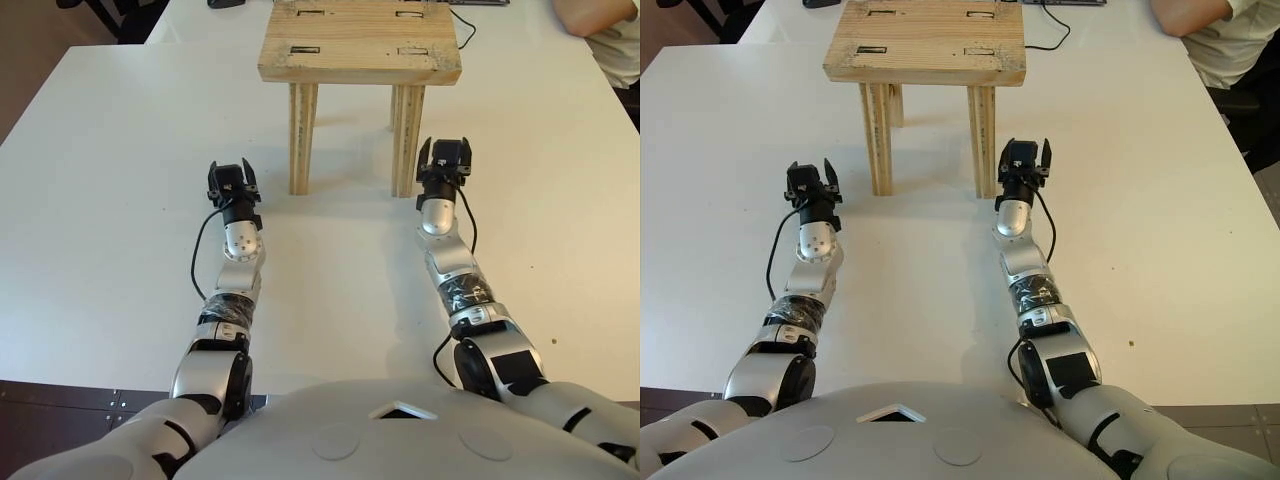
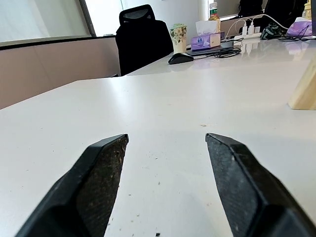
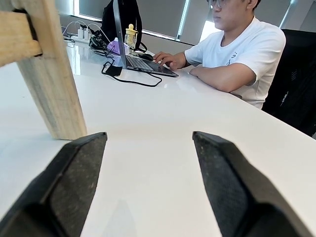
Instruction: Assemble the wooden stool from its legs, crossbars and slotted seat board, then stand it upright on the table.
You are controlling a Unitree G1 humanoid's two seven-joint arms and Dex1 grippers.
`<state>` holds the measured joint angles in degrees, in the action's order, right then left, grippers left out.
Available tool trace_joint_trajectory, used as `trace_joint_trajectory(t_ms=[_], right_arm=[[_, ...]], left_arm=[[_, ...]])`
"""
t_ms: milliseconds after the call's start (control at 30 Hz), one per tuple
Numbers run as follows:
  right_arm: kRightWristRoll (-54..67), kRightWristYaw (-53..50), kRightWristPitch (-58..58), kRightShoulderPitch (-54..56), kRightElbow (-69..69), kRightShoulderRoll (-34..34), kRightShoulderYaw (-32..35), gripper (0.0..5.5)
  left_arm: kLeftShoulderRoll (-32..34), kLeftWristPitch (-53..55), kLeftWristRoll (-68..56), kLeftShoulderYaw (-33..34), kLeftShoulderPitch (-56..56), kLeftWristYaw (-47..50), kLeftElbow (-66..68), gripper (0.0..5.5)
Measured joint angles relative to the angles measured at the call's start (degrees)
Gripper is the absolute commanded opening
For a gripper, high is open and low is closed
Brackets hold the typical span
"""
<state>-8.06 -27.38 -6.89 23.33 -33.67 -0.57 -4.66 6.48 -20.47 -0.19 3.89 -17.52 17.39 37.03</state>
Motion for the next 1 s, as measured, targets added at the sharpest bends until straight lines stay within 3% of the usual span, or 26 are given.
trace_joint_trajectory(t_ms=[300, 500, 633, 800, 1000], right_arm=[[0.23, -6.94, 3.08, -4.58, 5.44, -4.83, 5.35, 3.19], [-3.44, -11.56, 3.64, -1.16, -2.1, -1.84, 7.29, 3.19], [-4.95, -12.2, 6.36, 3.77, -8.77, 0.2, 7.08, 3.19], [-7.96, -10.87, -4.62, 5.75, -12.13, 3.05, 4.04, 3.19], [-9.94, -13.86, -13.54, 8.84, -18.11, 2.82, 2.24, 3.19]], left_arm=[[0.72, 7.87, 4.12, -0.4, -5.26, 0.1, 2.56, 3.2], [-0.76, 12.88, 8.19, -1.47, -6.5, 6.46, 2.1, 3.2], [-2.82, 7.9, 8.48, 0.97, -5.33, 13.12, 1.88, 3.2], [-7.36, 0.31, 11.57, 1.81, -1.1, 24.94, -0.13, 3.2], [-6.47, -11.47, 18.99, -0.69, -0.63, 31.06, -0.3, 3.2]])
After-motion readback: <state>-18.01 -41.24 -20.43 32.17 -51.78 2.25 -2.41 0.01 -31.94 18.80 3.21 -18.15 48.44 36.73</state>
